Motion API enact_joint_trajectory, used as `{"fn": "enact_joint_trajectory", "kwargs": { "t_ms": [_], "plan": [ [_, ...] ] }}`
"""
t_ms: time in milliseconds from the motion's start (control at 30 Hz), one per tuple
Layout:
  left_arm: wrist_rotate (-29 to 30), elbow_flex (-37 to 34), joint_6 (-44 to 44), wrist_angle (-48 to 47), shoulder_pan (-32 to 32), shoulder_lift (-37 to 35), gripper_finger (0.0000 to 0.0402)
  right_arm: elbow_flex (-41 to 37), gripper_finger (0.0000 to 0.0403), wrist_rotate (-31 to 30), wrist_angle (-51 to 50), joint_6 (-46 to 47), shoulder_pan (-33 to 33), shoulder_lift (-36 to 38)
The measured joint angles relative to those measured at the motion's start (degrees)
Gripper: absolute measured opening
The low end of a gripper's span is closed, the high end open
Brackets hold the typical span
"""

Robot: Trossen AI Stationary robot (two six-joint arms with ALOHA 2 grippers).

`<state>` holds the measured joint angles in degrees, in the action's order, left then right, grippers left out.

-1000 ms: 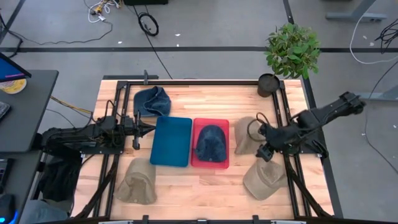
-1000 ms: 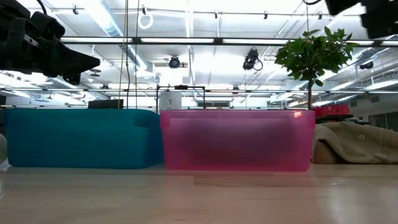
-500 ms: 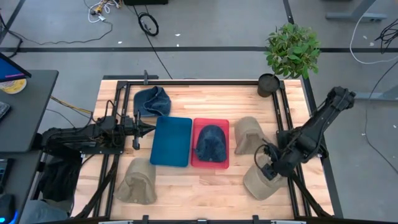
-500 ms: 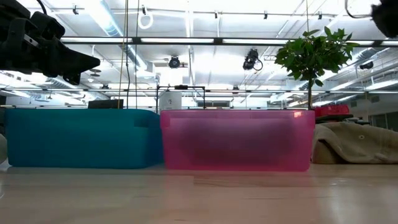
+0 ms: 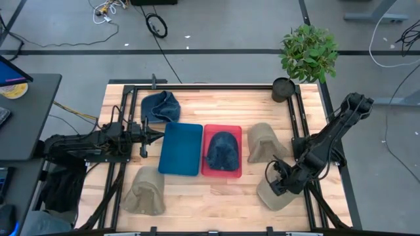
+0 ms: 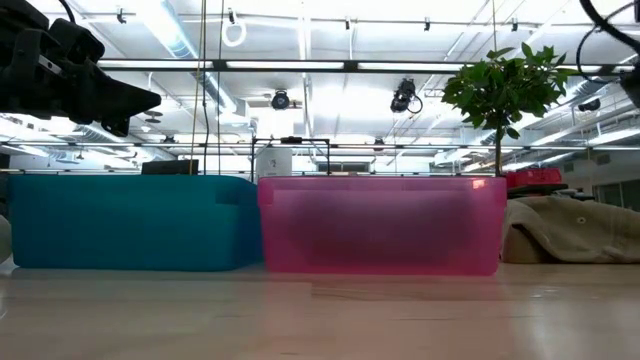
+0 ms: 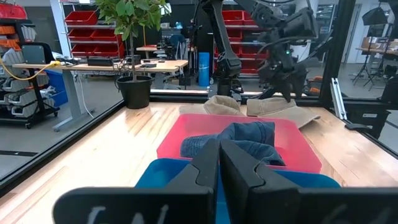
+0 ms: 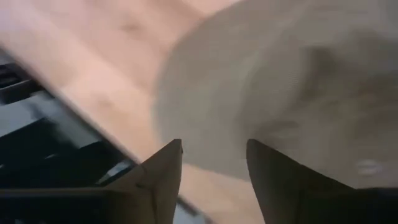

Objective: Pick & Place hat
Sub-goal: Put the bottom right brown cap into the blue bin

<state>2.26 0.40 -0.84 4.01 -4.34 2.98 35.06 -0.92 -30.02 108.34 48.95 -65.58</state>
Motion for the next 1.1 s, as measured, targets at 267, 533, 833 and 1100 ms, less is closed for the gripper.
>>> {"fn": "enact_joint_trajectory", "kwargs": {
  "t_ms": [267, 533, 833, 1100],
  "plan": [
    [0.00, 0.00, -22.91, 5.73, 0.06, 0.00, 0.0016, 3.97, 0.0155, -3.59, -4.17, -2.76, 0.04, 0.02],
    [1.00, -0.01, -43.93, 6.51, 0.06, 0.00, 0.0016, 4.32, 0.0148, -3.54, -10.38, -0.84, 0.04, 0.02],
    [1.10, -0.01, -61.50, 6.54, 0.06, 0.00, 0.0016, 4.20, 0.0148, -1.76, -14.92, 1.12, 0.04, 0.02],
    [-0.01, -0.02, -61.86, 6.54, 0.06, 0.00, 0.0016, -1.44, 0.0148, -0.26, -5.31, 0.87, 0.01, 0.04]
  ]
}}
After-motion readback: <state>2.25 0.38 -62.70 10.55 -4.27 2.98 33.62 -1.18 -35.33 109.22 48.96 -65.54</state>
